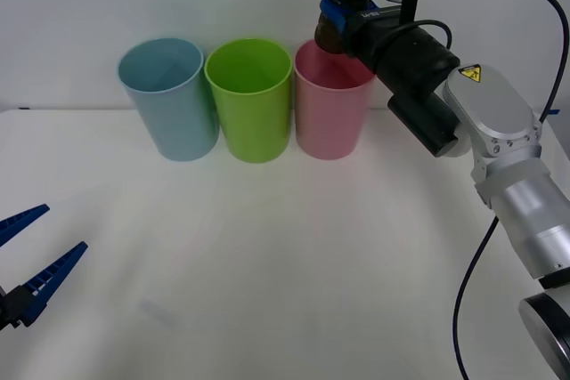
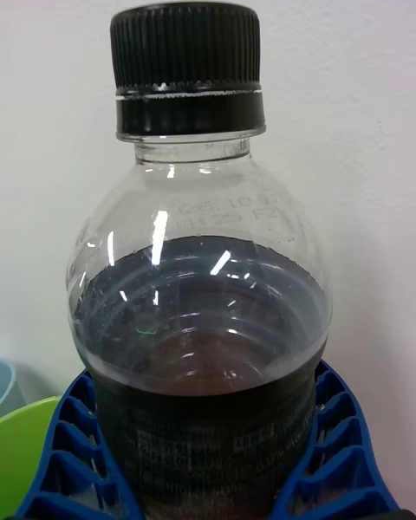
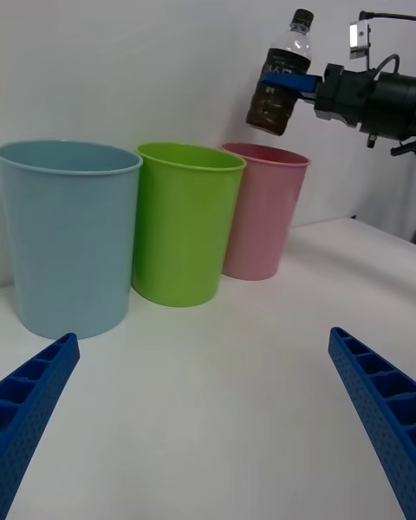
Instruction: Grasp the object on the table and drop it into the matching bin: aluminum can to the light blue bin, PET bottle to the pink bin.
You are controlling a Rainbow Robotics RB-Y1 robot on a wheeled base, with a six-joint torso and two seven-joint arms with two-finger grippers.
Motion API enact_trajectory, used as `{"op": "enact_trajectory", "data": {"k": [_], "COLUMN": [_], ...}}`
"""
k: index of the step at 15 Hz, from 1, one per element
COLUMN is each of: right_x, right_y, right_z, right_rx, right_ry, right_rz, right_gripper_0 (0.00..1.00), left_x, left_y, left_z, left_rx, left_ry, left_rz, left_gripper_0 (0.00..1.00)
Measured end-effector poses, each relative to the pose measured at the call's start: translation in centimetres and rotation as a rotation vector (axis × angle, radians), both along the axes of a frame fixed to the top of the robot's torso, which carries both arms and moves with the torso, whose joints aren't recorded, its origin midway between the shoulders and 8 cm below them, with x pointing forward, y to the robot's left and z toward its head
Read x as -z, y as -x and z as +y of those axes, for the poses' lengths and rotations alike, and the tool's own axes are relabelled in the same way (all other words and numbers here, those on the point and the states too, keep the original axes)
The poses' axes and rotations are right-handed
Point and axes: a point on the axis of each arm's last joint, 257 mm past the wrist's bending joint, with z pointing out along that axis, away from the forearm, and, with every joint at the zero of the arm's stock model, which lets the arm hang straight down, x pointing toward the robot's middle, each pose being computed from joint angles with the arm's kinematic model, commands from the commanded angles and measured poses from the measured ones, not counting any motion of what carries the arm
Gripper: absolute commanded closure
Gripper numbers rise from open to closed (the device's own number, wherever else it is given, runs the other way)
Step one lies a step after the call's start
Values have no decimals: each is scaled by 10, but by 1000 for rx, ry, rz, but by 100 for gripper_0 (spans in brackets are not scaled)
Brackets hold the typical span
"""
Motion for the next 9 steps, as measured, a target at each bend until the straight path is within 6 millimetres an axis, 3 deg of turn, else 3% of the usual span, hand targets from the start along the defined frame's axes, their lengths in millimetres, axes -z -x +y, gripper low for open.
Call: {"op": "enact_trajectory", "data": {"k": [1, 2, 9], "right_x": [0, -1, -1], "right_y": [0, 0, 1], "right_z": [-1, -1, -2], "right_rx": [1, 3, -10], "right_ry": [0, 0, 6], "right_rz": [-1, -2, -4], "right_gripper_0": [27, 0, 0], "left_x": [0, 0, 0], "left_y": [0, 0, 0], "left_z": [0, 0, 0], "left_rx": [0, 0, 0], "left_ry": [0, 0, 0], "left_rz": [0, 0, 0], "left_gripper_0": [0, 0, 0]}}
